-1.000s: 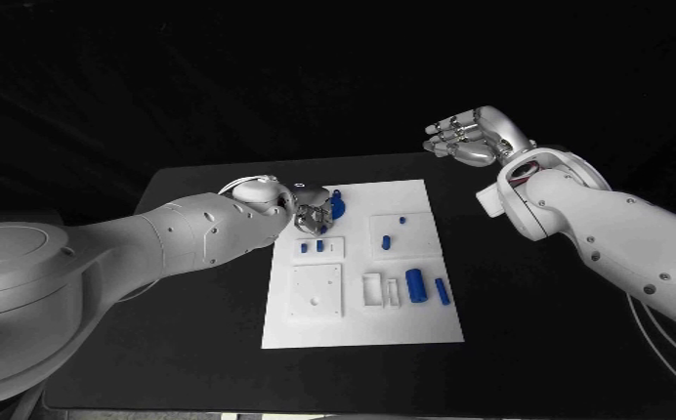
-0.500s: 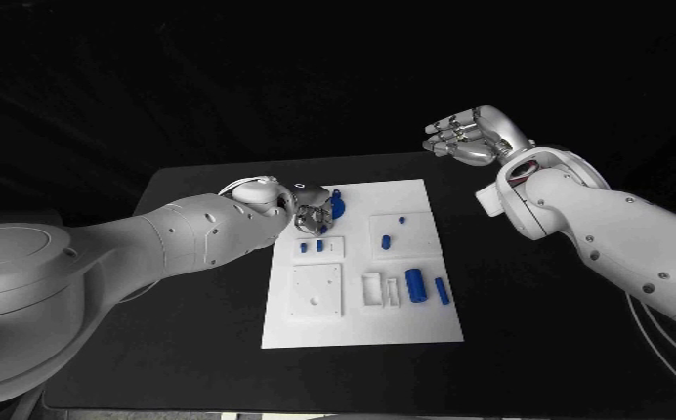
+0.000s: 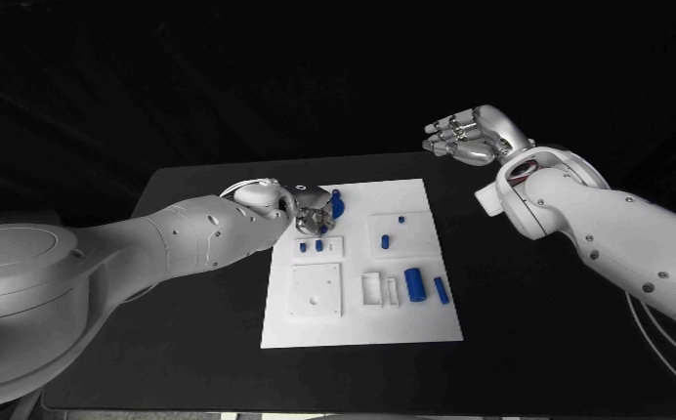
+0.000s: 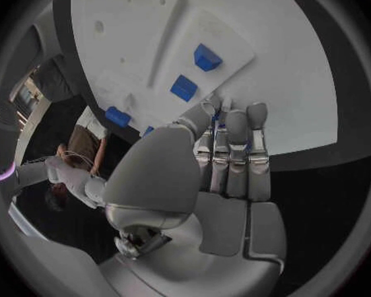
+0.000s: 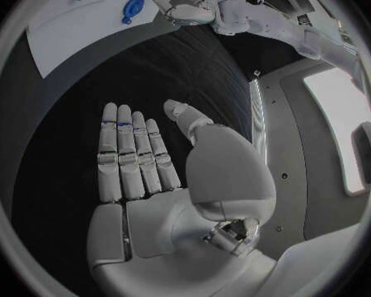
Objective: Assemble the parts on the task board
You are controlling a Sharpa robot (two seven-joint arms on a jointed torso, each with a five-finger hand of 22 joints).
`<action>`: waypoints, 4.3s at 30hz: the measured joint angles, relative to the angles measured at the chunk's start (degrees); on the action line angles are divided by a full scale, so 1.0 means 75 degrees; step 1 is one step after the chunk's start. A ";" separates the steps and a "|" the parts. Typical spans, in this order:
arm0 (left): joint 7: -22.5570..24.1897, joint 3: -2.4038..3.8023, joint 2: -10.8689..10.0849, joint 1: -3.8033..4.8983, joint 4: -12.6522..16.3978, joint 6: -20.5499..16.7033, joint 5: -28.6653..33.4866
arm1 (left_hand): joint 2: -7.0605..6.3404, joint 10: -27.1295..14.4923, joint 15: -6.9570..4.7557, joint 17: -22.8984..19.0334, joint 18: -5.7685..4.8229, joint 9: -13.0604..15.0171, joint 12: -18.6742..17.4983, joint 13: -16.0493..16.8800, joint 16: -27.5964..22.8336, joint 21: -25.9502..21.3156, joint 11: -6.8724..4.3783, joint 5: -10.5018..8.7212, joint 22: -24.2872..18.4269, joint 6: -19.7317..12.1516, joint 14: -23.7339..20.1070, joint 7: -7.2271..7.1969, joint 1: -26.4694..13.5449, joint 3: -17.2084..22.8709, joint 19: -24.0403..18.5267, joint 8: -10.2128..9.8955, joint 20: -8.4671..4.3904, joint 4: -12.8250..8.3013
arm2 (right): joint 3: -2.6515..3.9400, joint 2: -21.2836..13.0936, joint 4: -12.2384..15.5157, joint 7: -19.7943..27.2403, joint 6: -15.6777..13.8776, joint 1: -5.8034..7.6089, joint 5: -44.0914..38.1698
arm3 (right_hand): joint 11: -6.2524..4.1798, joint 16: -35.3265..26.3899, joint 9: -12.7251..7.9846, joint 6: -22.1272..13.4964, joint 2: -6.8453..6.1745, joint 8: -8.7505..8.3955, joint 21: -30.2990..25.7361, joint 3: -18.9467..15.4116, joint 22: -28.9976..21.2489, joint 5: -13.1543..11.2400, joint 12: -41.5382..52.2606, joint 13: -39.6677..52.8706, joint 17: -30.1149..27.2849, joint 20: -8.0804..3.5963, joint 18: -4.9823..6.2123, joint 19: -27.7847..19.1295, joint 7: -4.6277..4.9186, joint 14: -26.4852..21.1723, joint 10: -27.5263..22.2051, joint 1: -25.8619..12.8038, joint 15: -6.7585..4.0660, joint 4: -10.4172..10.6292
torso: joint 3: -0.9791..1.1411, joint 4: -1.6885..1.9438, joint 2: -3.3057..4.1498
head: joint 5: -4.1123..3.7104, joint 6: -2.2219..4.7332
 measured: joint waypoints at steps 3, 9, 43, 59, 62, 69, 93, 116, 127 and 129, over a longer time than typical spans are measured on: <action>0.0029 -0.0002 0.0012 -0.0009 -0.0025 -0.0045 -0.0012 | -0.0021 -0.0009 0.0007 0.0000 0.0001 0.0004 0.0009 0.0002 0.0000 -0.0035 0.0020 0.0000 0.0000 -0.0032 0.0007 0.0032 -0.0020 0.0000 0.0000 0.0000 0.0000 0.0000 | 0.0000 -0.0004 0.0004 0.0000 0.0000 0.0000 0.0000 | 0.0000 0.0000 0.0000 0.0000 0.0000 0.0000 0.0000 0.0000 0.0000 0.0000 0.0000 0.0000 0.0000 0.0000 0.0000 0.0000 0.0000 0.0000 0.0000 0.0000 0.0000 0.0000 | 0.0000 -0.0001 0.0001 | -0.0006 -0.0006; 0.0073 -0.0007 0.0023 -0.0026 -0.0054 -0.0128 -0.0032 | -0.0061 -0.0014 0.0028 -0.0017 0.0007 0.0001 0.0000 0.0002 0.0000 -0.0104 0.0035 0.0000 0.0000 -0.0034 0.0028 0.0034 -0.0061 -0.0032 0.0054 0.0000 0.0055 0.0076 | 0.0000 -0.0009 0.0010 0.0000 0.0000 0.0000 0.0000 | 0.0000 0.0000 0.0000 0.0000 0.0000 0.0000 0.0000 0.0000 0.0000 0.0000 0.0000 0.0000 0.0000 0.0000 0.0000 0.0000 0.0000 0.0000 0.0000 0.0000 0.0000 0.0000 | -0.0001 0.0000 0.0001 | -0.0024 -0.0014; 0.0313 0.0089 -0.0281 -0.0116 0.0137 -0.0533 0.0483 | 0.0119 -0.0052 0.0131 -0.0068 0.0207 -0.0003 -0.0090 -0.0027 0.0000 -0.0251 0.0167 0.0030 0.0000 -0.0066 0.0197 0.0235 -0.0078 0.0279 0.0163 -0.0026 0.0165 0.0660 | 0.0000 -0.0039 0.0011 0.0001 0.0000 0.0000 0.0000 | 0.0000 0.0000 0.0000 0.0000 0.0000 0.0000 0.0000 0.0000 0.0000 0.0000 0.0000 0.0000 0.0000 0.0000 0.0000 0.0000 0.0000 0.0000 0.0000 0.0000 0.0000 0.0000 | -0.0008 0.0015 -0.0006 | -0.0019 0.0045; 0.0404 0.0122 -0.0361 -0.0116 0.0177 -0.0602 0.0826 | 0.0178 -0.0051 0.0185 -0.0082 0.0211 -0.0004 -0.0090 -0.0027 0.0000 -0.0281 0.0166 0.0060 0.0000 -0.0132 0.0251 0.0246 -0.0057 0.0401 0.0191 -0.0026 0.0192 0.0781 | 0.0000 -0.0042 0.0010 0.0002 0.0000 -0.0001 0.0000 | 0.0000 0.0000 0.0000 0.0000 -0.0031 0.0000 0.0000 -0.0042 0.0000 0.0031 0.0000 0.0000 0.0000 0.0000 0.0000 0.0000 0.0000 0.0000 0.0000 -0.0031 0.0000 0.0042 | -0.0010 0.0013 -0.0003 | 0.0013 0.0056; 0.0410 0.0125 -0.0363 -0.0115 0.0175 -0.0604 0.0867 | 0.0178 -0.0051 0.0185 -0.0082 0.0210 -0.0004 -0.0090 -0.0027 -0.0034 -0.0281 0.0166 0.0059 0.0000 -0.0132 0.0250 0.0246 -0.0057 0.0401 0.0191 -0.0026 0.0192 0.0781 | 0.0000 -0.0044 0.0010 0.0002 0.0000 -0.0001 0.0000 | 0.0000 0.0000 0.0000 0.0000 -0.0031 0.0000 0.0000 -0.0042 0.0000 0.0031 0.0000 0.0000 0.0000 0.0000 0.0001 0.0000 0.0000 0.0000 0.0000 -0.0031 0.0000 0.0042 | -0.0007 0.0012 -0.0003 | 0.0017 0.0057; 0.0463 0.0127 -0.0434 -0.0112 0.0266 -0.0601 0.0903 | -0.0073 -0.0051 0.0179 -0.0088 0.0185 -0.0004 -0.0090 -0.0027 -0.0048 -0.0281 0.0165 0.0059 0.0000 -0.0069 0.0244 0.0183 0.0072 0.0274 0.0191 -0.0026 0.0192 0.0606 | 0.0000 -0.0047 0.0010 0.0002 0.0001 -0.0001 0.0000 | 0.0000 0.0000 0.0000 0.0000 -0.0031 0.0000 0.0000 -0.0063 0.0000 0.0060 0.0000 0.0000 0.0000 0.0000 0.0000 0.0000 0.0000 0.0000 0.0000 -0.0031 0.0000 0.0063 | -0.0005 0.0008 -0.0005 | 0.0022 0.0052; 0.0849 0.0113 -0.0533 -0.0108 0.0365 -0.0588 0.0078 | -0.0162 -0.0296 0.0160 -0.0107 0.0115 0.0045 -0.0090 -0.0027 -0.0124 -0.0144 0.0192 0.0090 0.0000 0.0396 -0.0028 0.0021 0.0100 0.0157 -0.0098 0.0000 0.0173 -0.0009 | 0.0001 -0.0065 0.0002 0.0000 0.0001 -0.0010 0.0000 | 0.0000 0.0000 0.0000 0.0000 -0.0031 0.0000 0.0000 -0.0063 0.0000 0.0059 0.0000 0.0000 0.0000 0.0000 0.0000 0.0000 0.0000 0.0000 0.0000 -0.0031 0.0000 0.0063 | -0.0010 0.0009 -0.0003 | 0.0019 0.0048; 0.0904 0.0065 -0.0338 -0.0101 0.0256 -0.0495 -0.0298 | -0.0162 -0.0412 0.0134 -0.0123 0.0060 0.0023 -0.0090 -0.0028 -0.0124 -0.0124 0.0178 0.0090 0.0000 0.0271 -0.0109 -0.0058 0.0100 0.0114 -0.0180 0.0001 0.0146 -0.0051 | 0.0001 -0.0052 -0.0007 -0.0001 0.0001 -0.0020 0.0000 | 0.0000 0.0000 0.0000 0.0000 -0.0031 0.0000 0.0000 -0.0063 0.0000 0.0059 0.0000 0.0000 0.0000 0.0000 0.0000 0.0000 0.0000 0.0000 0.0000 -0.0031 0.0000 0.0063 | 0.0003 0.0007 -0.0006 | 0.0021 0.0019; 0.0882 0.0064 -0.0298 -0.0082 0.0201 -0.0410 -0.0393 | -0.0102 -0.0267 0.0161 -0.0131 0.0057 0.0023 -0.0065 -0.0022 -0.0094 -0.0089 0.0166 0.0089 0.0000 0.0208 -0.0135 -0.0067 0.0103 0.0072 -0.0179 0.0001 0.0146 -0.0093 | 0.0001 -0.0048 -0.0012 -0.0001 0.0001 -0.0021 0.0000 | 0.0000 0.0000 0.0000 0.0000 -0.0031 0.0000 0.0000 -0.0063 0.0000 0.0059 0.0000 0.0000 0.0000 0.0000 0.0000 0.0000 0.0000 0.0000 0.0000 -0.0031 0.0000 0.0062 | 0.0000 0.0002 -0.0007 | 0.0018 0.0023; 0.0876 0.0059 -0.0279 -0.0076 0.0168 -0.0404 -0.0414 | -0.0071 -0.0243 0.0155 -0.0131 0.0057 0.0019 -0.0065 -0.0022 -0.0094 -0.0057 0.0144 0.0089 0.0000 0.0180 -0.0141 -0.0039 0.0127 0.0066 -0.0179 0.0001 0.0146 -0.0100 | 0.0001 -0.0048 -0.0012 -0.0001 0.0001 -0.0021 0.0000 | 0.0000 0.0000 0.0000 0.0000 -0.0031 0.0000 0.0000 -0.0062 0.0000 0.0059 0.0000 0.0000 0.0000 0.0000 0.0000 0.0000 0.0000 0.0000 0.0000 -0.0031 0.0000 0.0062 | -0.0001 0.0003 -0.0007 | 0.0018 0.0028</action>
